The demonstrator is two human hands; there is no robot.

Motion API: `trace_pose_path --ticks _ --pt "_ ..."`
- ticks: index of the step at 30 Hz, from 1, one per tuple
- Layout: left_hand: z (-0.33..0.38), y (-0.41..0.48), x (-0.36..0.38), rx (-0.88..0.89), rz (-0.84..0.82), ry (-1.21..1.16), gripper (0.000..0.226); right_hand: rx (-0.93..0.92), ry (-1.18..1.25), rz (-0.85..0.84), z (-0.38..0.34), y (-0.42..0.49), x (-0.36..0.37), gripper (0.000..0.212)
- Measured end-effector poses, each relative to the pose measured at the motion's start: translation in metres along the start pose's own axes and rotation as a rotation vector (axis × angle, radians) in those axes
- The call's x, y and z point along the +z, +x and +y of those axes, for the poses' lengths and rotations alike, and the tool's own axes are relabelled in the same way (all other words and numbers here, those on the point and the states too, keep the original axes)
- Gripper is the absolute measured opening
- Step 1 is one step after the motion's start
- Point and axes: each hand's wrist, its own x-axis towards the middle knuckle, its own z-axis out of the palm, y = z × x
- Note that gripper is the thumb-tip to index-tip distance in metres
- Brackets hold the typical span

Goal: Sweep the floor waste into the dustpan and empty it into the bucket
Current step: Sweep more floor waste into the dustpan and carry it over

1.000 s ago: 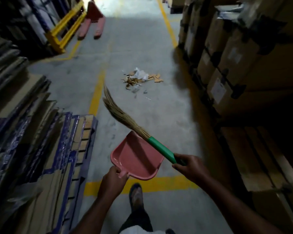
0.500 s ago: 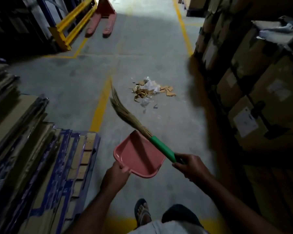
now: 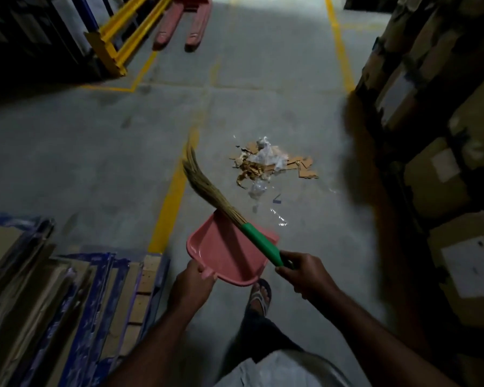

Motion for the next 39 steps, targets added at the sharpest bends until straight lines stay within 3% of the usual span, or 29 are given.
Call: trace_pose_path --ticks 13,19,23,29,35,39 --pt "0.125 0.211 -0.062 0.011 -0.038 0.028 0.038 0.107 0.069 -0.104 -0.124 0.242 -0.056 0.047" --pt "0.144 0.359 -0.031 -0.052 -0.130 0.033 0.036 0.243 0.153 -0.036 -0.143 0.377 -0.030 0.048" --pt "0.133 0.457 0.011 -0.103 -0.172 0.056 0.031 0.356 0.232 0.027 -0.137 0.484 0.018 0.041" --pt "0.074 0.560 0.092 -0.214 -0.144 -0.036 0.025 0.335 0.364 0.061 -0.103 0.657 0.103 0.027" --pt "0.019 0.616 0.153 -0.246 -0.138 0.094 0.024 0.327 0.425 0.024 -0.049 0.787 0.163 0.035" --pt "0.015 0.636 0.160 -0.213 -0.046 0.144 0.025 0.417 0.480 0.147 -0.005 0.795 0.196 0.046"
